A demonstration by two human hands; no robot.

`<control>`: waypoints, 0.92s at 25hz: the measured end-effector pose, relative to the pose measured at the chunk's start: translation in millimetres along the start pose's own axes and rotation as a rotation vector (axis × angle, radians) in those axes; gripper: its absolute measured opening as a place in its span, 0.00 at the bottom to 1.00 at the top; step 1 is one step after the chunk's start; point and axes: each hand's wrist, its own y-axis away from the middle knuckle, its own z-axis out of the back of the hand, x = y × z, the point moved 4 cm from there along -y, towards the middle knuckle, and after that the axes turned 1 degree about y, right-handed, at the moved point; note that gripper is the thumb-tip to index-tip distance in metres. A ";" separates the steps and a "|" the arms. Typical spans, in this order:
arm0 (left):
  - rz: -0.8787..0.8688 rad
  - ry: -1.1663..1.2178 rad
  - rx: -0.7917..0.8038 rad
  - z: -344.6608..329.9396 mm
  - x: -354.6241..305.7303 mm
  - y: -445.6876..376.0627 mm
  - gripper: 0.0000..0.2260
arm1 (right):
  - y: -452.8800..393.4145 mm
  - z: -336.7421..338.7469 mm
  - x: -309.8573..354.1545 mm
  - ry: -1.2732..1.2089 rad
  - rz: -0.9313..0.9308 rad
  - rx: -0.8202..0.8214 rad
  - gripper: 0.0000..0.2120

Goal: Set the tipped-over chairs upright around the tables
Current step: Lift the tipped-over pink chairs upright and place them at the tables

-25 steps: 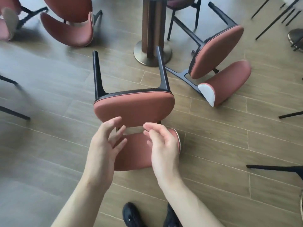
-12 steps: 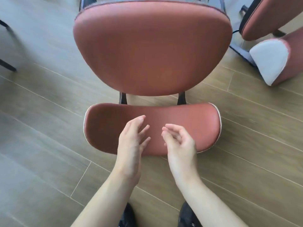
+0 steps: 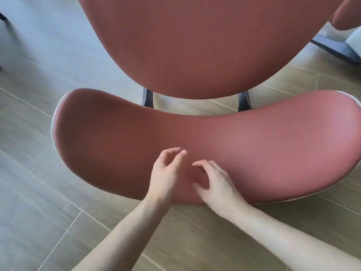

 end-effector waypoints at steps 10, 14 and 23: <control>-0.745 -1.389 0.341 14.3 39.9 11.4 0.32 | 33.2 -22.7 -46.5 1.104 0.364 0.357 0.53; -0.770 -1.638 0.553 23.5 68.9 -2.0 0.48 | 30.3 -16.9 -68.2 1.200 0.374 0.354 0.55; -1.126 -1.983 0.429 47.3 87.7 -20.1 0.45 | 19.1 -11.1 -97.8 1.294 0.428 0.287 0.53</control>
